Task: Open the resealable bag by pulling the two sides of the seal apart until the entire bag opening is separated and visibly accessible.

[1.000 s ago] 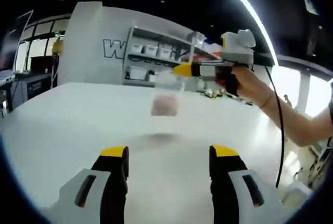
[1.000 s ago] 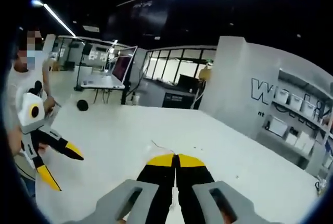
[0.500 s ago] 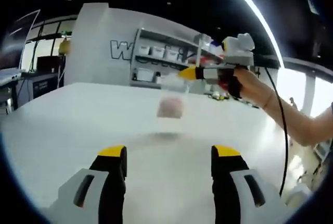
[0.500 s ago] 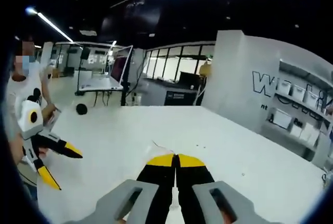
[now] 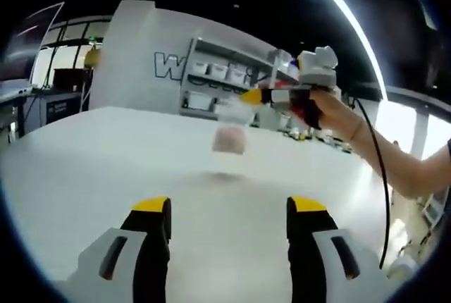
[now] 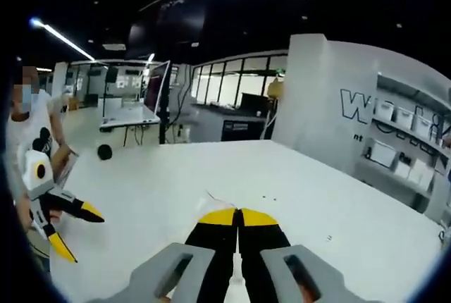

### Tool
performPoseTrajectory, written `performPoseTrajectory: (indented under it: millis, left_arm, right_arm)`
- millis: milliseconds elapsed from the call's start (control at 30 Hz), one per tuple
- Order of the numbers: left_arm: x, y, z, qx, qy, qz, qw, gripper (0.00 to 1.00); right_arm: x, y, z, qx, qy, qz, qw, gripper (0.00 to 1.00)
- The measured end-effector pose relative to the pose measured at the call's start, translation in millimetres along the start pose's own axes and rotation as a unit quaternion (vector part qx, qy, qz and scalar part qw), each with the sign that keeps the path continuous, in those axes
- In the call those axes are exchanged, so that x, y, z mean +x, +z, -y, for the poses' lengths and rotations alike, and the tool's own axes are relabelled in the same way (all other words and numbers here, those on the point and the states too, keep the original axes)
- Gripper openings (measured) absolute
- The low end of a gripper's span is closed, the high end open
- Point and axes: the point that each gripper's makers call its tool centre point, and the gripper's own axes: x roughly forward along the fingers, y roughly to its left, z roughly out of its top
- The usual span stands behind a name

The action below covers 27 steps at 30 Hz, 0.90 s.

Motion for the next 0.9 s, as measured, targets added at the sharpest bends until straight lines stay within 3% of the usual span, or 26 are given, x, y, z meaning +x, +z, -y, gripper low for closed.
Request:
performPoseTrajectory:
  millis: [333, 900]
  left_arm:
    - [-6, 1.0, -9.1, -0.006, 0.004, 0.002, 1.0, 0.66]
    - [-13, -2.5, -16.4, -0.002, 0.004, -0.011, 0.9999, 0.66]
  right_arm:
    - [16, 5.7, 11, 0.009, 0.005, -0.007, 0.9999, 0.0]
    - [44, -14.9, 35, 0.047, 0.005, -0.023, 0.9986, 0.0]
